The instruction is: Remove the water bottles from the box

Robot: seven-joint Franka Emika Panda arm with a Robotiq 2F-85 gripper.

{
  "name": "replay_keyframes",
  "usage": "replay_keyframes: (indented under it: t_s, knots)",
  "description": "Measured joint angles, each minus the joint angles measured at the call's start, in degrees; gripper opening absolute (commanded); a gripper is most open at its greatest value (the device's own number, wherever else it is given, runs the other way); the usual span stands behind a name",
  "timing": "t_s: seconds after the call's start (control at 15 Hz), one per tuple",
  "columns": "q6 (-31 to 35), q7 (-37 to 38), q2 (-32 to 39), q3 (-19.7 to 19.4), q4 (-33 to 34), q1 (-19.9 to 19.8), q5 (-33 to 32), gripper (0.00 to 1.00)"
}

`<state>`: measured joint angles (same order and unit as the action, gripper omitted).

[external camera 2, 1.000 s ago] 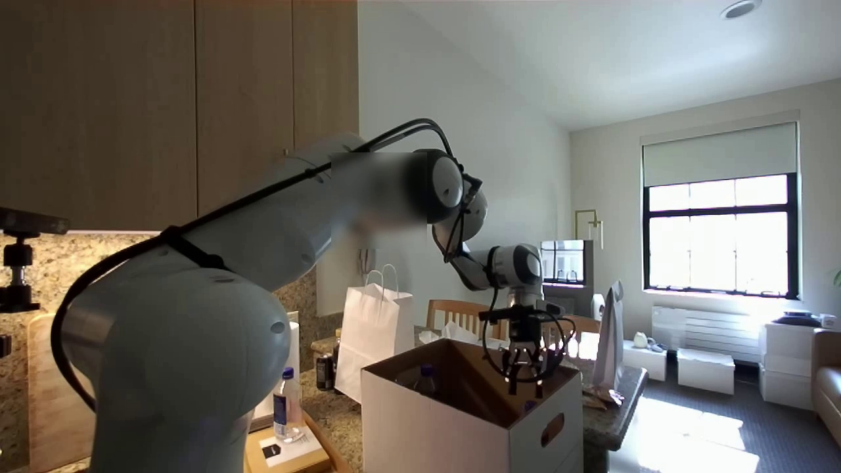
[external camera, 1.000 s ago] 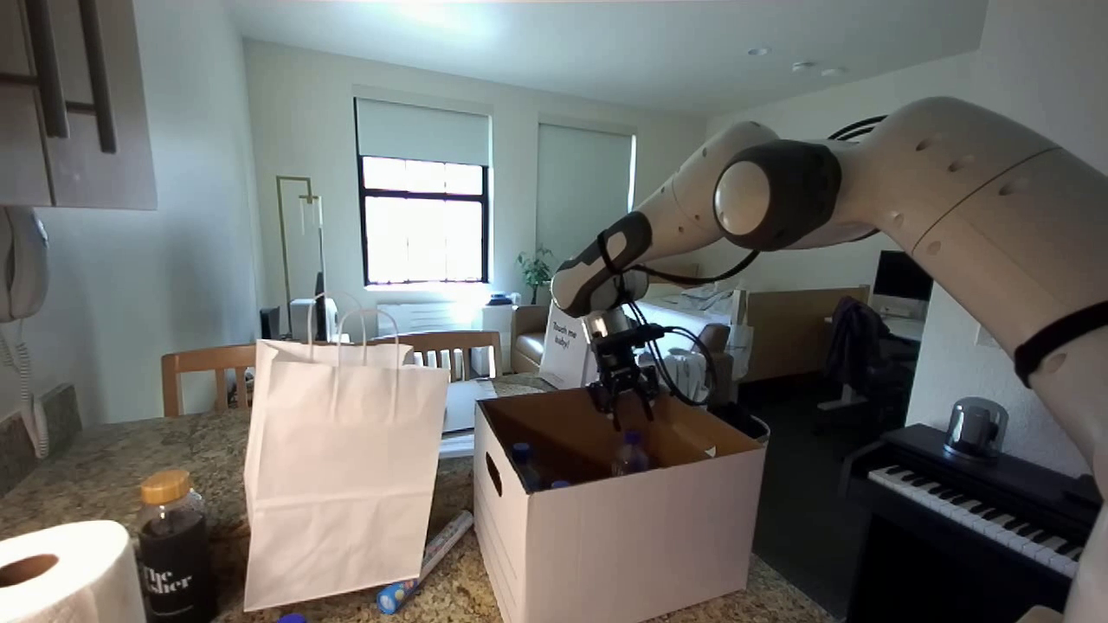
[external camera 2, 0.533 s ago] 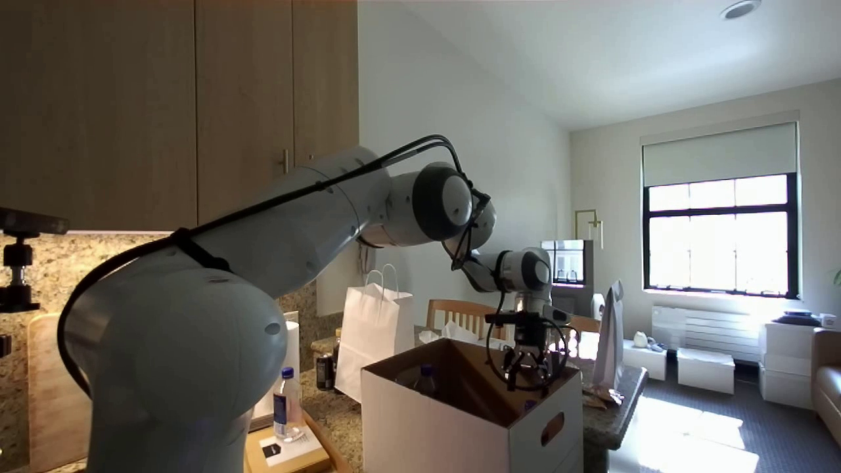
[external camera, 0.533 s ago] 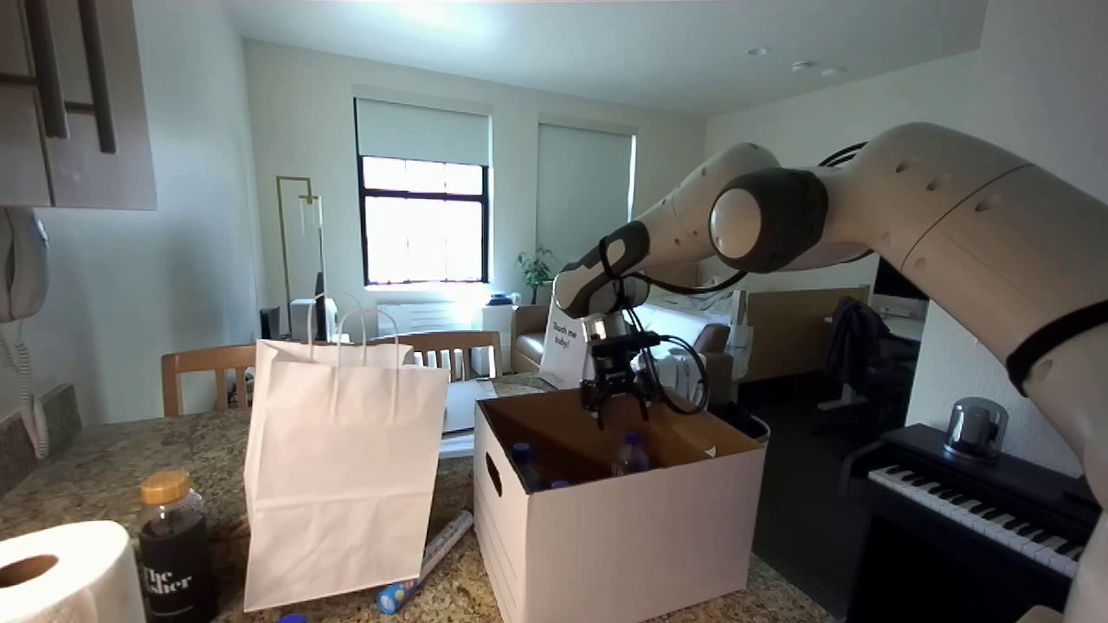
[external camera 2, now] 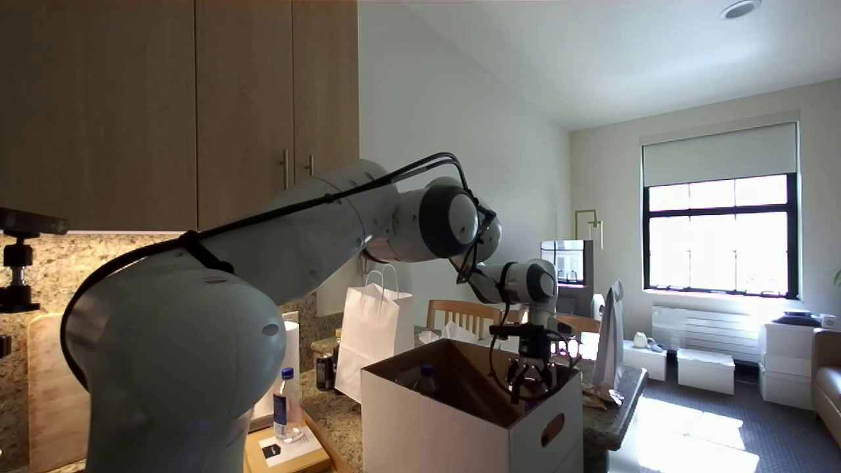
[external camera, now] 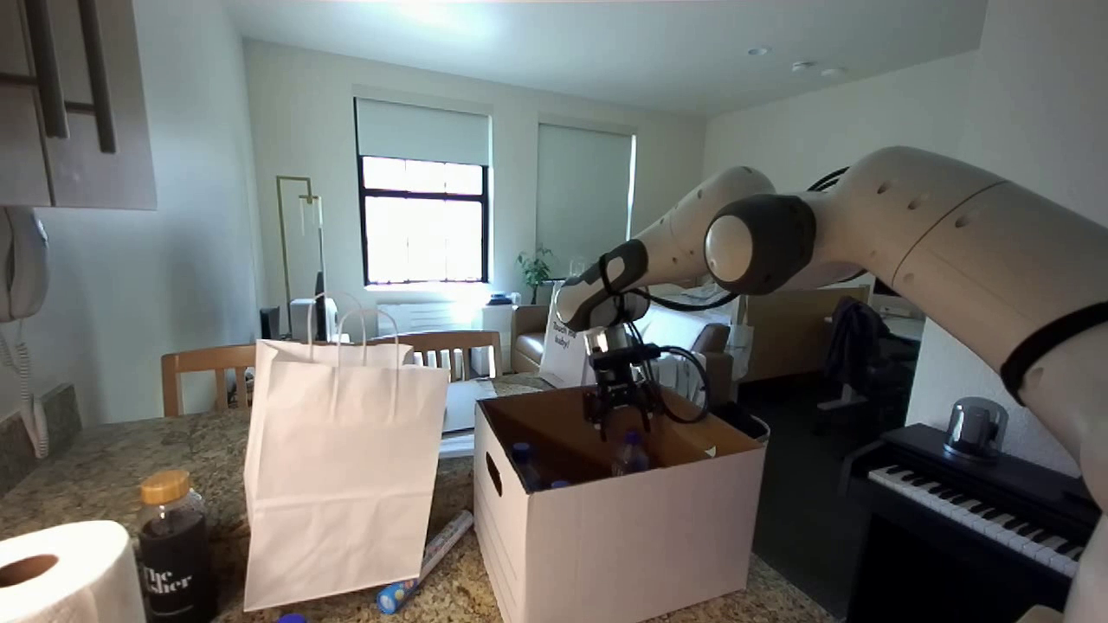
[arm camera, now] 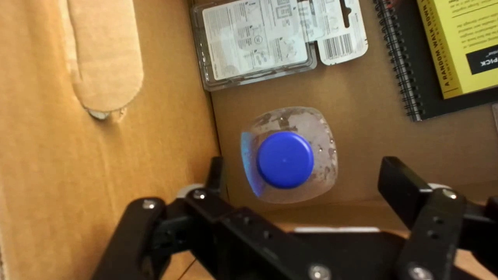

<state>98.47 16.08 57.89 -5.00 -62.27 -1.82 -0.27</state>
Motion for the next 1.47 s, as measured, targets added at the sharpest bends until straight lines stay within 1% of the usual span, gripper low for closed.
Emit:
replay_keyframes:
  t_s: [0.07,0.13,0.67,0.73,0.8,1.07,1.33,1.47]
  knots:
    - [-0.4,0.0,0.4,0.0,0.7,0.0,0.0,0.91]
    - [-1.0,0.0,0.7,0.0,1.3,0.0,0.0,0.74]
    - [-8.7,0.0,3.7,0.0,7.0,0.0,0.0,0.20]
    - [-9.3,0.0,4.1,0.0,7.8,0.0,0.0,0.15]
    - [-9.7,0.0,4.5,0.0,8.5,0.0,0.0,0.12]
    - [-11.4,0.6,5.9,0.0,11.2,0.0,0.0,0.15]
    - [-13.3,3.1,6.4,0.1,13.1,0.1,0.0,0.15]
    - [-15.5,3.8,6.3,0.1,14.4,0.5,0.0,0.15]
